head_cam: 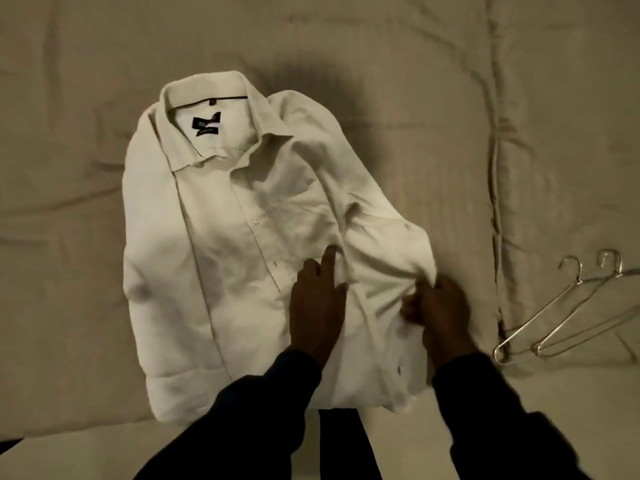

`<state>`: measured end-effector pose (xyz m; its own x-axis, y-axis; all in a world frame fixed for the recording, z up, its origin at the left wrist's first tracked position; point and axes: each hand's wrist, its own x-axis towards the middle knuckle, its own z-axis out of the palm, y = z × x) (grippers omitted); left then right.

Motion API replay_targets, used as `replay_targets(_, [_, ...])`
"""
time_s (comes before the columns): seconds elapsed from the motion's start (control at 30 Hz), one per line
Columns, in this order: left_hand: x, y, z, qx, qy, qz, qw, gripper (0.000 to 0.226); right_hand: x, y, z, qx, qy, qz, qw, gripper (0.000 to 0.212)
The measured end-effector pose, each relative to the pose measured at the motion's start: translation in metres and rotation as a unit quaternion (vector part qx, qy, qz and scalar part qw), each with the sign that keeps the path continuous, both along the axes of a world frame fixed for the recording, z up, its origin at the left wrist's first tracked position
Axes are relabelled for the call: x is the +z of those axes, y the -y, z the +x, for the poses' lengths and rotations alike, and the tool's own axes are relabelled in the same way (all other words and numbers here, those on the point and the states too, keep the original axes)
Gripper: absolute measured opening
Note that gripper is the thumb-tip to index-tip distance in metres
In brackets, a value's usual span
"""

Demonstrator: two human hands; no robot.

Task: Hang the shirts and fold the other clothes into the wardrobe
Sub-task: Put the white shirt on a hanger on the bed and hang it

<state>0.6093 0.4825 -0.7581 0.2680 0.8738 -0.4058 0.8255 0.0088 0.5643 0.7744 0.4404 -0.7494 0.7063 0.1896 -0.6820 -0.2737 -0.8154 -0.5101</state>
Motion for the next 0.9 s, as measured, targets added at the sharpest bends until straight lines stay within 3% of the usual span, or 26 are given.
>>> replay_targets(0.07, [-0.002,0.001,-0.002,-0.009,0.005,0.004,1.000,0.066,0.020,-0.026,0.037,-0.055,0.121,0.096,0.986,0.020])
replay_targets(0.13, [-0.002,0.002,-0.005,-0.009,0.006,0.011,1.000,0.064,0.048,-0.059,0.080,-0.015,0.319,0.157,0.934,0.035])
replay_targets(0.17, [-0.002,0.003,-0.005,-0.015,0.003,0.029,0.999,0.063,0.062,-0.079,0.099,0.001,0.368,0.195,0.909,0.045])
replay_targets(0.23, [-0.002,0.003,-0.003,-0.038,-0.007,0.095,0.995,0.055,0.080,-0.110,0.121,0.029,0.367,0.253,0.895,0.056])
replay_targets(0.33, [-0.004,-0.014,0.006,-0.074,-0.008,0.173,0.982,0.045,0.066,-0.096,0.105,0.151,0.374,0.183,0.897,0.049])
replay_targets(0.43, [-0.005,-0.045,0.018,-0.202,0.021,0.216,0.955,0.047,0.025,-0.023,0.047,0.243,0.245,0.112,0.932,0.015])
replay_targets(0.53, [-0.009,-0.073,0.025,-0.391,0.037,0.200,0.898,0.037,0.011,0.049,-0.020,0.254,0.068,0.035,0.964,0.009])
replay_targets(0.67, [0.005,-0.105,0.027,-0.560,-0.040,0.173,0.809,0.016,0.011,0.097,-0.059,0.213,-0.029,0.010,0.977,0.019])
replay_targets(0.8, [0.028,-0.123,0.038,-0.603,-0.147,0.127,0.774,0.032,0.014,0.111,-0.070,0.256,-0.153,-0.030,0.954,0.020])
replay_targets(0.9, [0.034,-0.137,0.044,-0.649,-0.193,0.050,0.734,0.040,0.012,0.126,-0.072,0.320,-0.144,-0.039,0.936,0.065])
